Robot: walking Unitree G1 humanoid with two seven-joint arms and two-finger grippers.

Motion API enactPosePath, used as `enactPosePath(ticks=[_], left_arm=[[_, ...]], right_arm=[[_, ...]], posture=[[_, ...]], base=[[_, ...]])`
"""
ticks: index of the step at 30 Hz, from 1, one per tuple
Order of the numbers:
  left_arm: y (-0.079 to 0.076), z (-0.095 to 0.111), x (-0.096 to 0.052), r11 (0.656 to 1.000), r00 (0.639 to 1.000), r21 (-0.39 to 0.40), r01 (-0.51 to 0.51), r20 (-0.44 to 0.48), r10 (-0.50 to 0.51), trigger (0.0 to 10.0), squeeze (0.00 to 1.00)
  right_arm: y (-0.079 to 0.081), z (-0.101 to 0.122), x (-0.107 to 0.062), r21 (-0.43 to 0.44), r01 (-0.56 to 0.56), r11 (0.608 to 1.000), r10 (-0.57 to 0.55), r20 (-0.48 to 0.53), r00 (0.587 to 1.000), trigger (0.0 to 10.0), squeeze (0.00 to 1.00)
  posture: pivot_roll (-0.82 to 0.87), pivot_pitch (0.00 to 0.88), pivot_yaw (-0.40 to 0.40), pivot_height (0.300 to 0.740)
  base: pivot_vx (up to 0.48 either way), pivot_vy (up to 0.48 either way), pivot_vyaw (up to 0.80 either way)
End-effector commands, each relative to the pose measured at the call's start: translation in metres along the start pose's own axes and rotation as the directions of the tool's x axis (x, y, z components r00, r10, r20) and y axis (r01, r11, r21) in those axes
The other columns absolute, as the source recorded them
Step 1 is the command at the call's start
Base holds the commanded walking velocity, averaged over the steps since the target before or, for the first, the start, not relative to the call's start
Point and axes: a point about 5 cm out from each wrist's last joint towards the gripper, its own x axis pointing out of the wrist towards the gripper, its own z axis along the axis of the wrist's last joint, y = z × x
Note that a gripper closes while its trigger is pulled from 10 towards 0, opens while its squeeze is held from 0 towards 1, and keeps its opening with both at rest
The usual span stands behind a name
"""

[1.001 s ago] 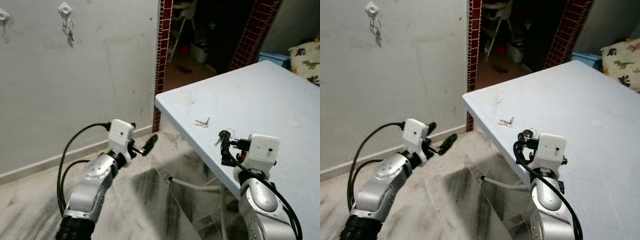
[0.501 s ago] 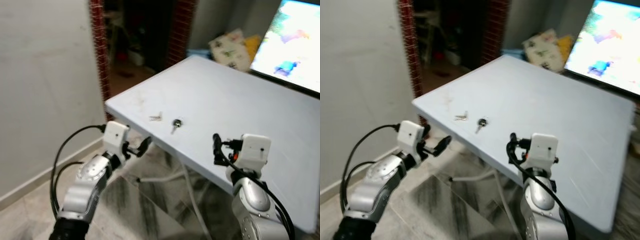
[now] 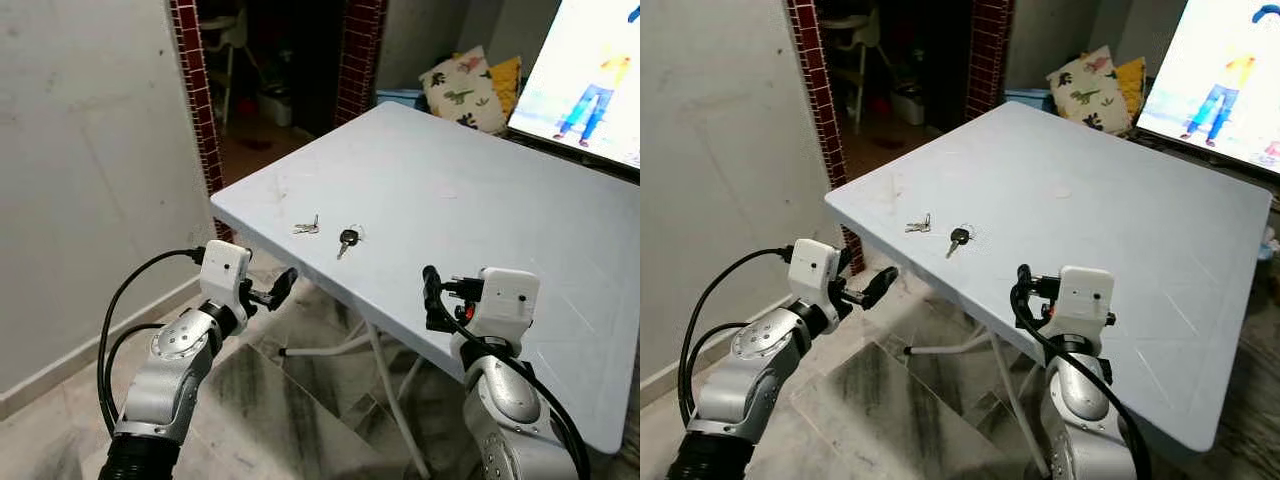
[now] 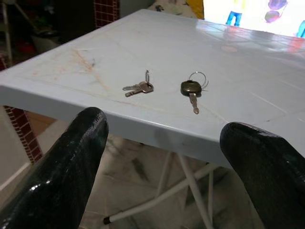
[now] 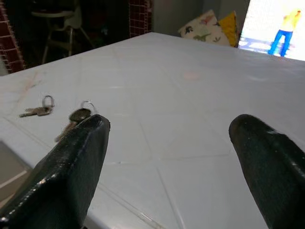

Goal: Hang keys on a hook

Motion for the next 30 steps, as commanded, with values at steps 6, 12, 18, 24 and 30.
enactPosePath(ticks=[6,12,18,24,30], left_arm=[[0.0015,0.0011,0.0004,1.0,1.0,0.002,-0.009,-0.007,0.009,10.0,0.0],[0.0011,0.0006,0.0004,1.0,1.0,0.003,-0.008,-0.007,0.008,10.0,0.0],[0.0007,0.0009,0.0014,1.0,1.0,0.007,-0.003,-0.007,0.003,10.0,0.0],[-0.0007,0.0006,0.0022,1.0,1.0,0.007,-0.001,-0.008,0.001,10.0,0.0],[-0.0017,0.0018,0.0023,1.0,1.0,0.008,0.009,0.005,-0.009,10.0,0.0]], right_arm=[[0.007,0.0004,0.0008,-0.002,-0.047,0.999,0.047,0.0,0.999,10.0,0.0],[0.0113,0.0017,0.0003,-0.004,-0.077,0.997,0.077,0.005,0.997,10.0,0.0],[0.0137,-0.0002,-0.0004,-0.002,-0.097,0.995,0.097,-0.005,0.995,10.0,0.0],[0.0136,-0.0003,-0.0004,-0.005,-0.098,0.995,0.098,-0.006,0.995,10.0,0.0],[0.0134,-0.0006,-0.0005,-0.012,-0.097,0.995,0.097,-0.005,0.995,10.0,0.0]], posture=[[0.03,0.0,-0.044,0.74],[0.03,0.0,-0.043,0.74],[0.03,0.0,-0.041,0.74],[0.03,0.0,-0.041,0.74],[0.03,0.0,-0.04,0.74]], base=[[0.29,0.287,0.0],[0.299,0.289,0.0],[0.299,0.291,0.0],[0.196,0.189,0.0],[0.0,0.0,0.0]])
